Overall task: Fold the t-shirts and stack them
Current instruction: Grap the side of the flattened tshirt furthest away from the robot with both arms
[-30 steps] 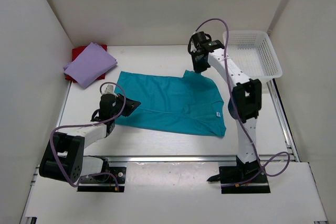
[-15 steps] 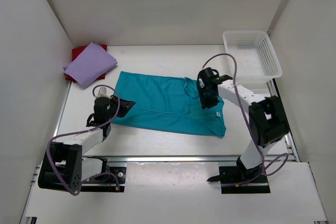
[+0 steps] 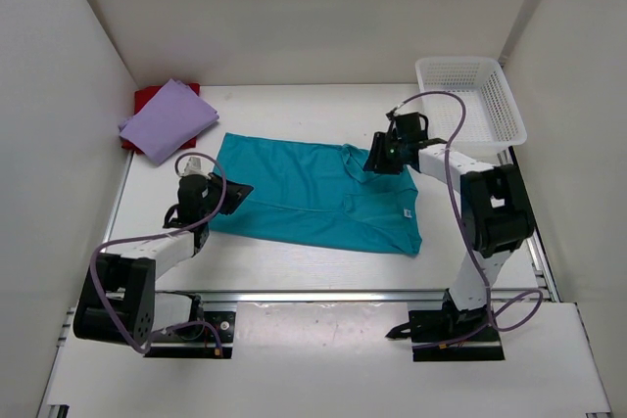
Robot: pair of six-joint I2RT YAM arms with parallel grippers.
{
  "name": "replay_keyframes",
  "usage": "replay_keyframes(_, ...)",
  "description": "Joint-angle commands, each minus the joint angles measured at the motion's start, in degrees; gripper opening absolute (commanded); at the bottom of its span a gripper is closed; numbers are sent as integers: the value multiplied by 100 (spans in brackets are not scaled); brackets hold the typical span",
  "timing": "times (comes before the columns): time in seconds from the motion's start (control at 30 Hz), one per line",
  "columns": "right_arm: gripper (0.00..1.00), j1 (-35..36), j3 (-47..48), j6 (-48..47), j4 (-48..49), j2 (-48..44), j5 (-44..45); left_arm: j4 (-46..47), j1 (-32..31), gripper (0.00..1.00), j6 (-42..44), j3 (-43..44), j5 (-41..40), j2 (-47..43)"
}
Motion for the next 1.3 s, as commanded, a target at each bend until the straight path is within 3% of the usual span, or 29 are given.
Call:
replay_keyframes(0.0,36,33,67,186,419,130,-376,22,21,15,92,179,-49,96)
replay_keyframes(0.1,30,59,93,134,348,227,-332,13,-32,14,92,197,-128,157)
replay_keyframes(0.23,6,50,164,125,252,227,-244,39,-50,15,101,258,-154,245)
replay_keyframes(0.3,0,24,347,81,199,271,-69,74,-67,15,57,311,-172,289)
replay_keyframes(0.43,0,-55,1190,-173,-309,622,256,-74,38,15,109,530,-242,430)
replay_keyframes(0.77,0,-485,4767,-807,-1760,2502,1224,-523,802,18,180,1567,-489,1457)
replay_keyframes(1.13,0,-688,8501,-982,-3421,4865,1303,-2061,1093,47,1471,4149,-1166,3328)
replay_keyframes(1.27,0,-758,8215,-921,-3299,4806,996,-2929,909,56,2121,5528,-1280,4259)
